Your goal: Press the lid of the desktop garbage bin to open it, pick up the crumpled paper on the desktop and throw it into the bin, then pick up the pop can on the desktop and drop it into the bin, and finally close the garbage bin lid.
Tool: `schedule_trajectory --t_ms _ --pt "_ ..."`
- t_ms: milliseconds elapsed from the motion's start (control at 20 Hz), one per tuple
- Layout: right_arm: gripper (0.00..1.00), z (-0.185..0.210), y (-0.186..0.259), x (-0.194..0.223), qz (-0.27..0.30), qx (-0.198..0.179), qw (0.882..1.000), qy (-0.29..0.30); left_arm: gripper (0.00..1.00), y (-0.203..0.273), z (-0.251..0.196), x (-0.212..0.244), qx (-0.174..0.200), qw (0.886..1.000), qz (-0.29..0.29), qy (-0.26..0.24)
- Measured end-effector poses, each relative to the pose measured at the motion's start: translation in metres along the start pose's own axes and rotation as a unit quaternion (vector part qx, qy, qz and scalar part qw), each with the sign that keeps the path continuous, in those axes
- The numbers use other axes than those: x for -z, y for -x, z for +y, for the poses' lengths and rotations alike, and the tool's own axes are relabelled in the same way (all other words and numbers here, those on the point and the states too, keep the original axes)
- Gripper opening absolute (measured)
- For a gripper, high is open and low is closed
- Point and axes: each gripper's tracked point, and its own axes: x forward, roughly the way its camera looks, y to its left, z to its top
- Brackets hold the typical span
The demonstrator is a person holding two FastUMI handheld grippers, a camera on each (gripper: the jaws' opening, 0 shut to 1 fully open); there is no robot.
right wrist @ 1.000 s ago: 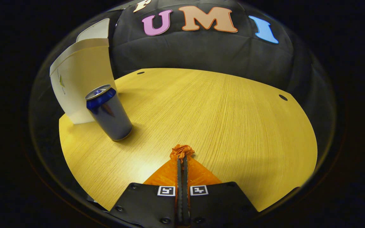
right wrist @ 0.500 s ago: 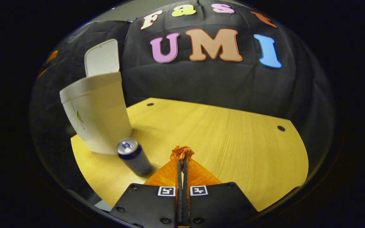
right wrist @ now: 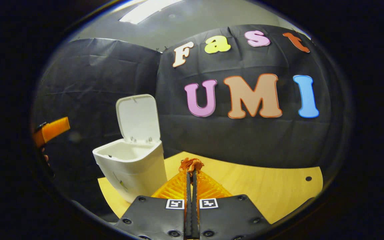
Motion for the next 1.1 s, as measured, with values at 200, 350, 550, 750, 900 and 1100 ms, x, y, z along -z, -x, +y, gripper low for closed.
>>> schedule_trajectory --t_ms 200,350,550,750,900,1100 --pt "0.02 0.046 -0.03 -0.029 -0.018 -0.04 0.999 0.009 0.91 0.007 0.021 0.007 -0.017 1.0 0.009 0.002" --pt "0.02 0.072 -0.054 -0.03 -0.011 -0.064 0.998 0.02 0.91 0.009 0.035 0.018 -0.028 0.999 0.022 0.002" --pt "0.02 0.112 -0.085 -0.024 0.001 -0.091 0.995 0.037 0.92 0.015 0.058 0.031 -0.044 0.998 0.036 0.001" --pt "0.02 0.139 -0.113 -0.006 0.023 -0.098 0.994 0.049 0.92 0.013 0.077 0.037 -0.056 0.997 0.044 -0.002" --pt "0.6 0.149 -0.118 -0.003 0.026 -0.105 0.993 0.043 0.92 0.009 0.08 0.039 -0.055 0.997 0.045 -0.003" --pt "0.99 0.131 -0.104 -0.016 -0.005 -0.075 0.996 0.054 0.92 0.002 0.066 0.038 -0.033 0.999 0.041 0.001"
